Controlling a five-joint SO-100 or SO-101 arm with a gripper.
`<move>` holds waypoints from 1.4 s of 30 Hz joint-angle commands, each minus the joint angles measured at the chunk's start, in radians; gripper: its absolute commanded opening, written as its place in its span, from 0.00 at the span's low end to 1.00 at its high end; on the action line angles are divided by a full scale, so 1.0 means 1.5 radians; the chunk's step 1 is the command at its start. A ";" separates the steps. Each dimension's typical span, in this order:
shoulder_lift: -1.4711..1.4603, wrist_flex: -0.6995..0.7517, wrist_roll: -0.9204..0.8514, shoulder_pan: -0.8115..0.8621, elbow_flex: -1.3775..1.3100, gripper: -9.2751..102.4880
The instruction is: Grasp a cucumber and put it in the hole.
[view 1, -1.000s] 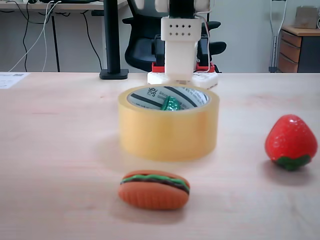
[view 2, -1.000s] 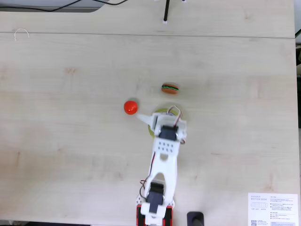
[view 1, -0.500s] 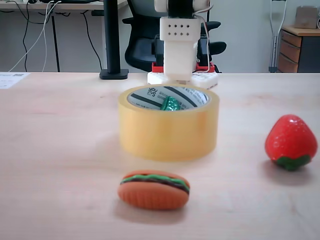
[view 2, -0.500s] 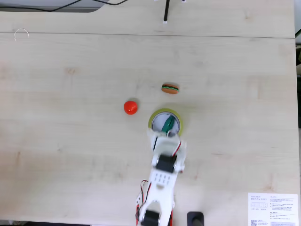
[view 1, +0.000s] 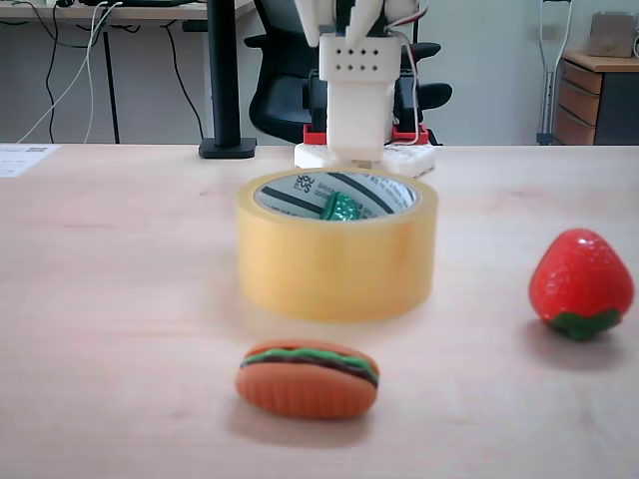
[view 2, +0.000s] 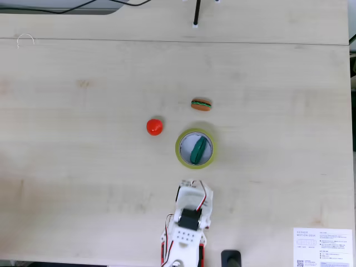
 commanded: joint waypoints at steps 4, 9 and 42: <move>0.089 0.029 -0.008 0.002 0.059 0.08; 0.183 0.024 -0.008 0.002 0.128 0.08; 0.355 -0.232 -0.021 0.001 0.518 0.08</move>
